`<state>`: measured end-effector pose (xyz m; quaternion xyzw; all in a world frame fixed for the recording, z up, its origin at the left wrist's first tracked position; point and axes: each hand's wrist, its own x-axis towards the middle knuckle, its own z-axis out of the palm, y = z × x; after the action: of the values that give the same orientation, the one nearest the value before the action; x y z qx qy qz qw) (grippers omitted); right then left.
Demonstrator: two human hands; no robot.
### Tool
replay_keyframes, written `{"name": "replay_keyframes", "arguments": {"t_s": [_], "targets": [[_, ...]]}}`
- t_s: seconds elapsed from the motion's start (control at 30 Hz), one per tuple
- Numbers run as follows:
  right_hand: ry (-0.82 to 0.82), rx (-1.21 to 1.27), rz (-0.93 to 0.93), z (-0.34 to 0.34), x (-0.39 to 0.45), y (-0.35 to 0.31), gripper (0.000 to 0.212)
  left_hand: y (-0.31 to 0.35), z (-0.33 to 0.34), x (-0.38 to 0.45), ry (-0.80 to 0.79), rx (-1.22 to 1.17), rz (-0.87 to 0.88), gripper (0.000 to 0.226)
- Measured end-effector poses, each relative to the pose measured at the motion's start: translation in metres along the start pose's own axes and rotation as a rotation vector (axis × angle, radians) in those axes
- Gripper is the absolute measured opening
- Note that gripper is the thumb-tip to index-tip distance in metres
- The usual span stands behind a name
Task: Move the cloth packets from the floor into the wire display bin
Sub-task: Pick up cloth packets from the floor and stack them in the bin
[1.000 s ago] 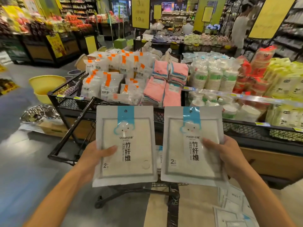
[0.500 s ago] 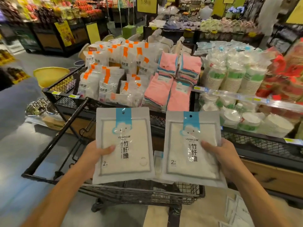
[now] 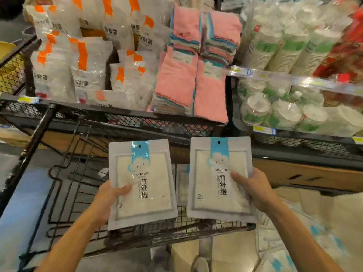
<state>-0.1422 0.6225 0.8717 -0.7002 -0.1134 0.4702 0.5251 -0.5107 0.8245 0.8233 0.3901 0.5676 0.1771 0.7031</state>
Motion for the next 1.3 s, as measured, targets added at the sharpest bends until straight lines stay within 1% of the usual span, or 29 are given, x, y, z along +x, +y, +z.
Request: {"name": "replay_keyframes", "arguments": {"t_s": [0.13, 0.23, 0.3, 0.43, 0.63, 0.7, 0.8, 0.83, 0.9, 0.97, 1.03, 1.13, 1.23, 1.3], "targets": [[0.038, -0.030, 0.060, 0.022, 0.036, 0.031, 0.035, -0.015, -0.007, 0.055, -0.038, 0.025, -0.081, 0.032], [0.038, -0.077, 0.101, 0.036, 0.065, 0.058, 0.031, -0.035, -0.012, 0.097, -0.081, 0.047, -0.144, 0.035], [0.032, -0.101, 0.121, 0.043, 0.087, 0.079, 0.028, -0.054, -0.014, 0.124, -0.074, 0.048, -0.187, 0.037], [0.032, -0.174, 0.166, 0.051, 0.137, 0.130, 0.024, -0.087, -0.010, 0.172, -0.006, 0.034, -0.248, 0.040], [0.039, -0.212, 0.202, 0.054, 0.208, 0.193, 0.025, -0.136, -0.002, 0.236, -0.021, 0.107, -0.256, 0.035], [0.033, -0.215, 0.206, 0.053, 0.226, 0.209, 0.024, -0.152, 0.002, 0.254, -0.001, 0.084, -0.269, 0.045], [0.038, -0.261, 0.199, 0.053, 0.248, 0.229, 0.019, -0.174, 0.005, 0.279, 0.013, 0.020, -0.316, 0.079], [0.035, -0.271, 0.200, 0.053, 0.255, 0.235, 0.019, -0.186, 0.003, 0.292, 0.024, 0.011, -0.322, 0.080], [-0.007, -0.272, 0.187, 0.054, 0.268, 0.249, 0.023, -0.201, 0.004, 0.307, 0.055, 0.048, -0.313, 0.056], [-0.049, -0.232, 0.185, 0.056, 0.279, 0.262, 0.028, -0.209, 0.007, 0.317, 0.077, 0.121, -0.296, 0.046], [-0.042, -0.195, 0.192, 0.056, 0.290, 0.277, 0.031, -0.210, 0.012, 0.318, 0.057, 0.127, -0.251, 0.030], [0.017, -0.193, 0.225, 0.058, 0.305, 0.297, 0.035, -0.212, 0.014, 0.318, -0.030, 0.110, -0.234, 0.028], [0.091, -0.192, 0.214, 0.062, 0.310, 0.312, 0.042, -0.216, 0.014, 0.323, 0.005, 0.106, -0.202, 0.019], [0.150, -0.233, 0.182, 0.067, 0.310, 0.318, 0.056, -0.218, 0.016, 0.326, -0.005, 0.149, -0.175, 0.017]]}}
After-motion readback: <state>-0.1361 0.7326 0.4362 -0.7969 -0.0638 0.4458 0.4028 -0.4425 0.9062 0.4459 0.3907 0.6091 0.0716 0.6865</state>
